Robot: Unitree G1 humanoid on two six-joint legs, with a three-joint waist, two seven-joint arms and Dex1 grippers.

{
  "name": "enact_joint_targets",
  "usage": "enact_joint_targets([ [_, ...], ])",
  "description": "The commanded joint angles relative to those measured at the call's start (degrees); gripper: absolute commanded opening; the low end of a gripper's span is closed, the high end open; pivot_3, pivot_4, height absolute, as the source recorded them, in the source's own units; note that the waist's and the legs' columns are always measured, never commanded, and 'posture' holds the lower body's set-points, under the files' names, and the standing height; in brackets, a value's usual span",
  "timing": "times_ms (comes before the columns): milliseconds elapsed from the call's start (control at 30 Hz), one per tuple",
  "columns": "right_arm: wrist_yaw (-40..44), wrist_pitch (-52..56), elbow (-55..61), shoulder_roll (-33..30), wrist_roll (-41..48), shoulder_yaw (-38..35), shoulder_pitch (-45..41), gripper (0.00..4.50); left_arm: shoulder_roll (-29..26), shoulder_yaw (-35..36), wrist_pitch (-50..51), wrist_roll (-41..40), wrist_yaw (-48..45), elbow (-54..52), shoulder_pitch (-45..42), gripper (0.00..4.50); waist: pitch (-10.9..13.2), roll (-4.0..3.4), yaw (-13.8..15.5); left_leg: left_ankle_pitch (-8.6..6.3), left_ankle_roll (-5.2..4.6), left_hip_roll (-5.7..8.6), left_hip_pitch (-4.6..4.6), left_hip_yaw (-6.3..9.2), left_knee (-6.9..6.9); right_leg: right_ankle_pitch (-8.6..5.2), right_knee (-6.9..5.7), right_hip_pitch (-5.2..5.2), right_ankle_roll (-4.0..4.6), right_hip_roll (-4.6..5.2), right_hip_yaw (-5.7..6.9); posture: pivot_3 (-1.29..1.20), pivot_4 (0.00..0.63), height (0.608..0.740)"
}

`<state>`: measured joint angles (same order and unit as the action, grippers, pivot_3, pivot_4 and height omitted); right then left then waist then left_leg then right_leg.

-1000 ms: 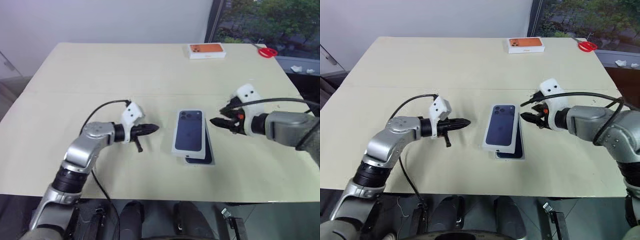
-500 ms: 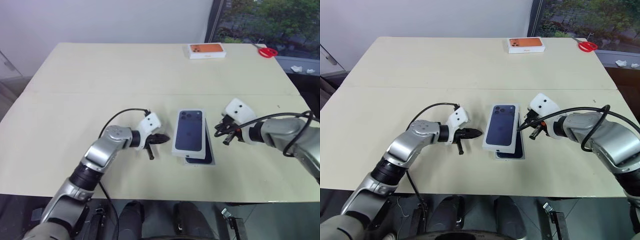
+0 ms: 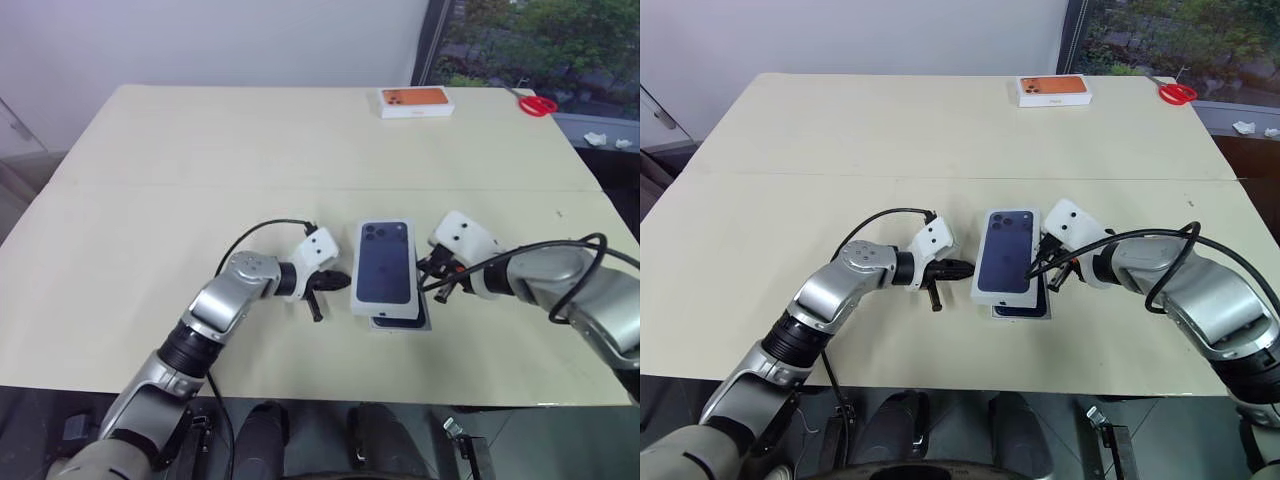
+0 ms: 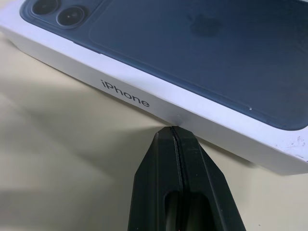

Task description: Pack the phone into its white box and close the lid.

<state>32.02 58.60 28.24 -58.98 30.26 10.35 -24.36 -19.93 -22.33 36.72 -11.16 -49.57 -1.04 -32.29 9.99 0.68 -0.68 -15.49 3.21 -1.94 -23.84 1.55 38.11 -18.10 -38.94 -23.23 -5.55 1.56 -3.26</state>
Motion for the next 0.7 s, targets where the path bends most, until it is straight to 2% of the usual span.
enact_joint_targets([
  [33, 2.14, -0.46, 4.07, -0.11, 0.1, -2.62, 0.83, 0.03, 1.01, 0.03, -0.79, -1.39, -1.03, -4.02, -0.13, 0.0, 0.0, 0.0, 0.01, 0.0, 0.0, 0.0, 0.0, 0.0, 0.0, 0.0, 0.0, 0.0, 0.0, 0.0, 0.0, 0.0, 0.15, 0.731],
  [700, 6.05, 0.2, 7.54, -1.28, -2.88, -5.36, 6.45, 0.03, 3.19, -2.13, 1.03, -1.77, -1.93, -8.97, 0.52, 0.0, 0.0, 0.0, 0.03, 0.0, 0.0, 0.02, 0.01, -0.01, 0.02, 0.0, -0.01, 0.03, 0.0, 0.0, 0.0, 0.0, 0.15, 0.731],
])
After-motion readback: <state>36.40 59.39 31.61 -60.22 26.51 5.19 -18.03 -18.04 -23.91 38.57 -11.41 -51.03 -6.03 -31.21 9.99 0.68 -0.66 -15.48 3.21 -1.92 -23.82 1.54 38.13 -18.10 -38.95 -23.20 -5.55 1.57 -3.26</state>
